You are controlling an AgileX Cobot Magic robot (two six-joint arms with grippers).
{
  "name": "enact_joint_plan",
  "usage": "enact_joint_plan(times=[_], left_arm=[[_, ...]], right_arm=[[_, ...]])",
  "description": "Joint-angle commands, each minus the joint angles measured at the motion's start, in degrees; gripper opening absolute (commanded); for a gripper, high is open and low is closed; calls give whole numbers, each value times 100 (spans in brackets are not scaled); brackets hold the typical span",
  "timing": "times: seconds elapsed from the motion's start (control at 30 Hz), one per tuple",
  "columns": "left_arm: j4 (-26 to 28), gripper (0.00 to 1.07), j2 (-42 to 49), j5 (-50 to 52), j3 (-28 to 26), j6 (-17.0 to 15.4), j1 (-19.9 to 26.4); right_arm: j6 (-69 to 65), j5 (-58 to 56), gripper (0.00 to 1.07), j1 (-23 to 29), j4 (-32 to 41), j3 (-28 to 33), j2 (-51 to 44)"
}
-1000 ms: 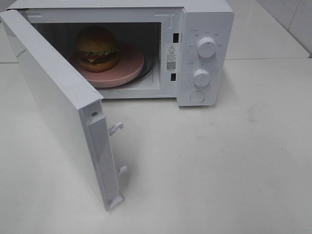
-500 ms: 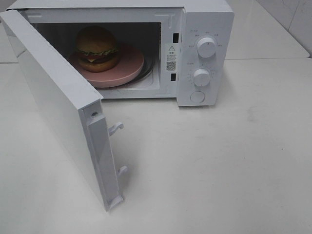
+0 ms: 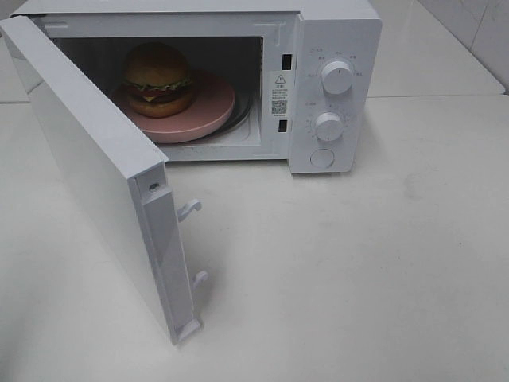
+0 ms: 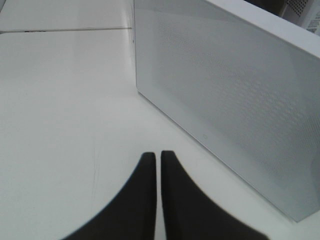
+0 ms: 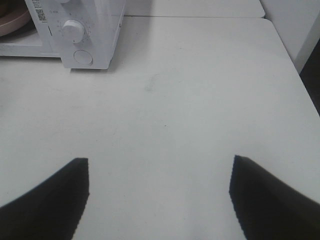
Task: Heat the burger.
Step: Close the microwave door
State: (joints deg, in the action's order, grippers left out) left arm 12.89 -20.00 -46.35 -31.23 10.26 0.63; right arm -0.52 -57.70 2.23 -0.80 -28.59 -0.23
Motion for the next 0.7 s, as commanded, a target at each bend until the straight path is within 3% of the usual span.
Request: enact_joint_plan(times=[0.03,0.27,0.43,0.7], left_arm=[[17,0,-476,802,-17,40,-29],[74,0,-1112,2229,252,493,-29],[218,0,-1581,3971,882,894,-29],[206,0,-2263,6423,1662,854,-29]], right_arm=[[52,57,75,-17,17,6,-160],[52,57,75,-17,17,6,-160],[52,57,75,-17,17,6,-160],[52,57,75,-17,17,6,-160]])
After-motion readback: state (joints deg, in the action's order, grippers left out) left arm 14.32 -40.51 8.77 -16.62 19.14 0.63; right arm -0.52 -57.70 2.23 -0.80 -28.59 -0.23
